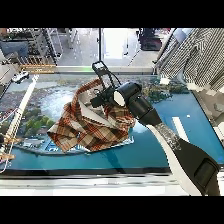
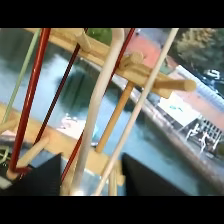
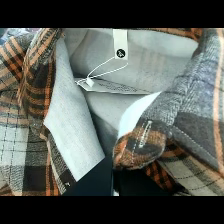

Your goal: Fold the clothes and pants, and hang the long-sleeved shirts on hangers.

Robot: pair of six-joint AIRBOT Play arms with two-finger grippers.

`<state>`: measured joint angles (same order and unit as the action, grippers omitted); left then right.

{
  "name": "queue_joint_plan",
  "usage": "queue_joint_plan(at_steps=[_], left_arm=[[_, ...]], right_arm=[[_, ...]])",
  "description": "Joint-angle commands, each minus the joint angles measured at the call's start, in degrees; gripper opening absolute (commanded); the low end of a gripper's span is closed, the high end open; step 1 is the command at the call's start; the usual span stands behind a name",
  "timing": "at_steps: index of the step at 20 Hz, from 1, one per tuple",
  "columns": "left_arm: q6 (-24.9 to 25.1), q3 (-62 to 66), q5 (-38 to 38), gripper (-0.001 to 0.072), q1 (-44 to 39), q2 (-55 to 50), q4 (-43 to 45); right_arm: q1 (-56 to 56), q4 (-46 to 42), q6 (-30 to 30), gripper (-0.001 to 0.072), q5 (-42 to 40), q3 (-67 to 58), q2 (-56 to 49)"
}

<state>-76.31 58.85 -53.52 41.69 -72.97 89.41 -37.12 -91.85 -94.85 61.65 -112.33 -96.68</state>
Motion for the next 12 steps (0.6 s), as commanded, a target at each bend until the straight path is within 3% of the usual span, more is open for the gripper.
queue_joint_plan(at_steps=[1, 4, 5, 6, 9, 12], left_arm=[[0.13, -0.02, 3.21, 0.0141, 0.07, -1.99, -2.75], [1.14, 0.13, 3.43, 0.0123, 0.07, -0.66, -3.78], [1.92, 0.17, 3.43, 0.0049, 0.09, 0.13, -3.78], [3.23, 0.31, 3.41, 0.0032, 0.09, 1.11, -3.80], [5.88, 2.36, 3.15, 0.0032, 0.07, 4.74, -5.18], [12.74, 7.43, 0.26, 0.0031, 0.07, 9.90, -17.35]], right_arm=[[-0.07, 0.13, 0.02, 0.0070, 0.28, -0.04, -0.02], [-0.07, 0.42, -0.02, 0.0070, 0.42, -0.04, -0.02], [-0.07, 0.76, -0.04, 0.0070, 0.52, -0.04, -0.02], [-0.09, 1.14, -0.04, 0.0070, 0.74, -0.04, -0.02], [-0.22, 2.23, -0.31, 0.0070, 0.94, -0.04, 0.00], [-0.79, 1.84, -0.48, 0.0069, 0.87, -0.04, 0.04]])
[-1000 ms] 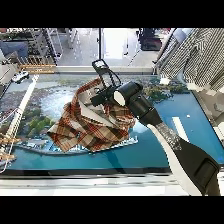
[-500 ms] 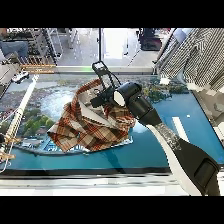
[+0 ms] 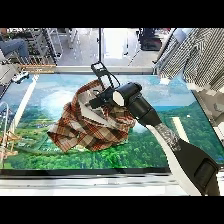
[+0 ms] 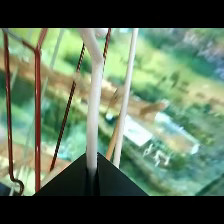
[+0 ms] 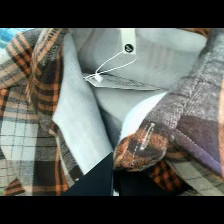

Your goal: Fold the clothes and pants, and hang the long-sleeved shirts on hangers.

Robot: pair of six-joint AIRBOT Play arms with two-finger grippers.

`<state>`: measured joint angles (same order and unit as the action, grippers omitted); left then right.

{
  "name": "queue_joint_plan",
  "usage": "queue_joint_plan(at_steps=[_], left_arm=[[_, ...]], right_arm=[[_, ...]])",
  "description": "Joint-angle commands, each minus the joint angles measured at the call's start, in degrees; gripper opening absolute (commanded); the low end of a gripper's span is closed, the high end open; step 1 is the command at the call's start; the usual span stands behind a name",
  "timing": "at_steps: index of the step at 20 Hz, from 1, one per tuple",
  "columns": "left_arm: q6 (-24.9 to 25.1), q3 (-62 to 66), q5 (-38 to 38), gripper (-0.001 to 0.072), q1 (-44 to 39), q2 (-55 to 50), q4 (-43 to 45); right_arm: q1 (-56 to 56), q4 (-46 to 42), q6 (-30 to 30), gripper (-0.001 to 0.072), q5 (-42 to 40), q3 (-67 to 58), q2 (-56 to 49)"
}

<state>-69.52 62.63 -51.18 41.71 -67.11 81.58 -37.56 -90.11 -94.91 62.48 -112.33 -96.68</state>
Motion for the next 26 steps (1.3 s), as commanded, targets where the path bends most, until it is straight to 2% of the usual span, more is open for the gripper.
queue_joint_plan(at_steps=[1, 2, 3, 4, 5, 6, 7, 9, 11, 12, 15, 19, 21, 24, 26], left_arm=[[8.87, 5.95, -4.50, 0.0032, 0.07, 5.73, -17.14], [14.05, 8.44, -8.24, 0.0031, 0.07, 7.37, -27.69], [21.73, 10.25, -12.09, 0.0031, 0.04, 8.50, -39.56], [33.00, 11.19, -18.12, 0.0031, -0.22, 8.98, -53.94], [43.82, 11.19, -25.57, 0.0031, -0.92, 8.79, -64.46], [51.43, 11.19, -33.70, 0.0031, -2.82, 7.98, -69.64], [55.17, 11.15, -40.09, 0.0031, -5.29, 6.91, -69.99], [56.68, 10.62, -44.94, 0.0030, -11.15, 4.24, -64.57], [55.65, 10.58, -42.29, 0.0030, -17.25, 0.57, -56.41], [55.56, 10.58, -40.35, 0.0030, -20.11, -1.70, -55.63], [55.58, 10.60, -34.07, 0.0030, -26.71, -8.20, -55.23], [55.63, 10.67, -31.10, 0.0029, -31.39, -14.03, -55.25], [55.65, 10.71, -28.59, 0.0029, -33.24, -15.80, -55.47], [53.18, 10.73, -18.49, 0.0029, -34.56, -16.37, -57.31], [53.29, 10.95, -16.04, 0.0029, -34.40, -16.24, -62.45]], right_arm=[[-0.66, -0.50, -0.39, 0.0069, 0.04, -0.04, 0.07], [-0.66, -2.91, -0.39, 0.0069, 0.04, -0.04, 0.17], [-0.61, -6.21, -0.39, 0.0069, -0.13, -0.04, 0.50], [-0.13, -9.73, -0.39, 0.0068, -0.35, -0.07, 1.01], [0.79, -12.74, -0.46, 0.0068, -0.57, -0.07, 1.70], [2.21, -14.56, -0.90, 0.0068, -0.50, -0.33, 2.40], [3.74, -15.19, -1.84, 0.0068, -0.44, -0.96, 2.89], [6.73, -15.08, -3.10, 0.0067, -0.31, -2.80, 3.65], [8.20, -14.45, -3.15, 0.0067, -0.42, -3.37, 5.05], [8.17, -14.45, -2.84, 0.0068, -0.26, -3.37, 5.84], [7.10, -13.84, -0.68, 0.0068, -0.04, -3.37, 7.43], [6.32, -12.68, 2.25, 0.0068, 1.44, -3.37, 9.49], [4.42, -10.08, 5.79, 0.0068, 2.82, -3.37, 11.06], [-1.44, -9.92, 8.81, 0.0068, 9.42, -3.37, 14.32], [-5.49, -9.94, 9.68, 0.0068, 16.48, -3.37, 16.65]])
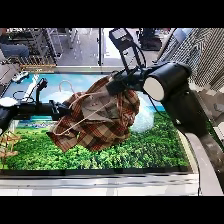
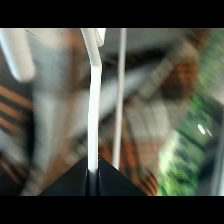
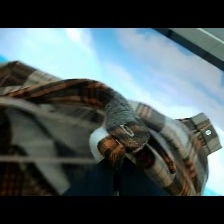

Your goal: Fold the clothes and pants, and hang the long-sleeved shirts on hangers.

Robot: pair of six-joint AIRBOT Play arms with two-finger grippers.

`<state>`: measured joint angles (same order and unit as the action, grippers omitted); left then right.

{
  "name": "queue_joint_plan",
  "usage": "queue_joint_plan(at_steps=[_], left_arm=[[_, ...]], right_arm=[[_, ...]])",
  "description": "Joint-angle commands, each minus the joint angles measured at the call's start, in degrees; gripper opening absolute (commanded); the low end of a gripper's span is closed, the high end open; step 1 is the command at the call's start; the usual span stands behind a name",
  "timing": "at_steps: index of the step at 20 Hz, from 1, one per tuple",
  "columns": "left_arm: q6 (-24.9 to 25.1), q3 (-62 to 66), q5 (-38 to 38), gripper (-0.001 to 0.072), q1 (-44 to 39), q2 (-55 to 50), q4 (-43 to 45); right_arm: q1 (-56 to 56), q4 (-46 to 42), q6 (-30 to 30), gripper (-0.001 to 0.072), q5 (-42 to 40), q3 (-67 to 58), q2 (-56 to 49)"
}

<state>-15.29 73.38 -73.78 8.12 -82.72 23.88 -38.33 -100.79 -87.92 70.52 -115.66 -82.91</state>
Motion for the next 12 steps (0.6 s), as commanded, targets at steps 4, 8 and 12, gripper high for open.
queue_joint_plan(at_steps=[4, 8, 12], left_arm=[[2.03, 1.86, 5.42, 0.0029, -1.05, 0.11, -7.89], [15.19, 1.81, -1.53, 0.0027, -1.05, 0.13, -23.69], [21.29, 1.81, -1.77, 0.0027, -1.33, -0.28, -28.46]], right_arm=[[-8.63, 2.75, 4.90, 0.0180, 16.39, -0.04, 4.81], [-8.46, 2.82, 24.17, 0.0563, 19.43, -0.04, 5.81], [-1.40, -11.50, 30.16, 0.0649, 9.42, -0.02, 6.91]])
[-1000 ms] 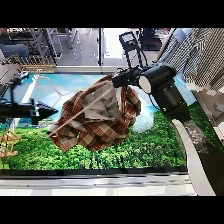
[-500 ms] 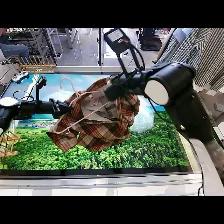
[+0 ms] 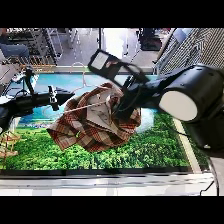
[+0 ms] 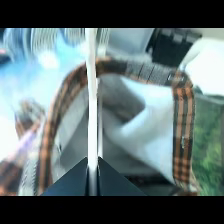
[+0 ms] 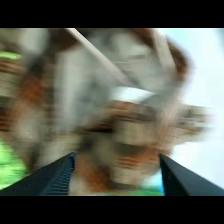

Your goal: Fold the clothes and pants, and hang the long-sleeved shirts on hangers.

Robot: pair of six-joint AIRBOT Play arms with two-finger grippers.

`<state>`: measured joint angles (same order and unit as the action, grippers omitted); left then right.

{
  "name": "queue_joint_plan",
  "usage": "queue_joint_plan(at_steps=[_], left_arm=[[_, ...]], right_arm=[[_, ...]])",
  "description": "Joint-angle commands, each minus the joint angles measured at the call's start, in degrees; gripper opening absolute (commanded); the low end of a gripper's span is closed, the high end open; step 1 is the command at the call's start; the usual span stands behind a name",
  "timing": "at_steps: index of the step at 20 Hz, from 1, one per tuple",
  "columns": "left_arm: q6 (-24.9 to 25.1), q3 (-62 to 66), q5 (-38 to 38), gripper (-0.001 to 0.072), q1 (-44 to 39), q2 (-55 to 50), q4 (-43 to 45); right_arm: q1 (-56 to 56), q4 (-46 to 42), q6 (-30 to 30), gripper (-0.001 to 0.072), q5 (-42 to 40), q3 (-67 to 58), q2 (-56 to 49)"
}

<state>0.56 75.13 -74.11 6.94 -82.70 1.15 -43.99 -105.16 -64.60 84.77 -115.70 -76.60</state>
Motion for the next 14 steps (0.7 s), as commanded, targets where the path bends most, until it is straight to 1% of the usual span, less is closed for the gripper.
queue_joint_plan(at_steps=[1, 3, 4, 6, 7, 9, 10, 12, 13, 14], left_arm=[[5.44, 0.07, -2.05, 0.0027, -0.15, -0.92, -5.84], [5.44, 0.04, -2.40, 0.0027, -0.17, -2.36, -5.88], [5.44, 0.04, -3.02, 0.0027, -0.17, -2.95, -5.97], [5.46, 0.04, -4.04, 0.0027, -0.20, -3.54, -5.92], [5.46, 0.04, -4.48, 0.0027, -0.17, -3.58, -5.92], [5.44, 0.04, -4.85, 0.0027, -0.17, -3.58, -5.92], [5.46, 0.04, -4.83, 0.0027, -0.17, -3.58, -5.90], [5.46, 0.04, -5.07, 0.0027, -0.17, -3.58, -5.84], [5.46, 0.04, -5.31, 0.0027, -0.20, -3.61, -5.60], [5.46, 0.04, -5.57, 0.0027, -0.35, -3.63, -5.25]], right_arm=[[8.11, -4.85, 6.73, 0.0649, -5.16, 0.17, 0.17], [16.20, 2.91, 6.80, 0.0653, -5.38, 2.60, -0.61], [19.93, 8.22, 9.62, 0.0653, -6.21, 4.35, -1.16], [24.06, 17.88, 23.17, 0.0659, -11.45, 8.04, -2.69], [24.68, 21.22, 30.03, 0.0681, -15.06, 9.66, -3.76], [24.20, 27.17, 39.78, 0.0682, -21.75, 11.50, -7.08], [23.47, 29.64, 43.58, 0.0681, -24.17, 11.45, -9.27], [21.29, 29.99, 48.04, 0.0658, -31.17, 11.41, -12.92], [20.13, 30.42, 50.25, 0.0632, -34.75, 11.41, -14.34], [19.02, 31.61, 52.65, 0.0630, -36.96, 11.41, -15.32]])
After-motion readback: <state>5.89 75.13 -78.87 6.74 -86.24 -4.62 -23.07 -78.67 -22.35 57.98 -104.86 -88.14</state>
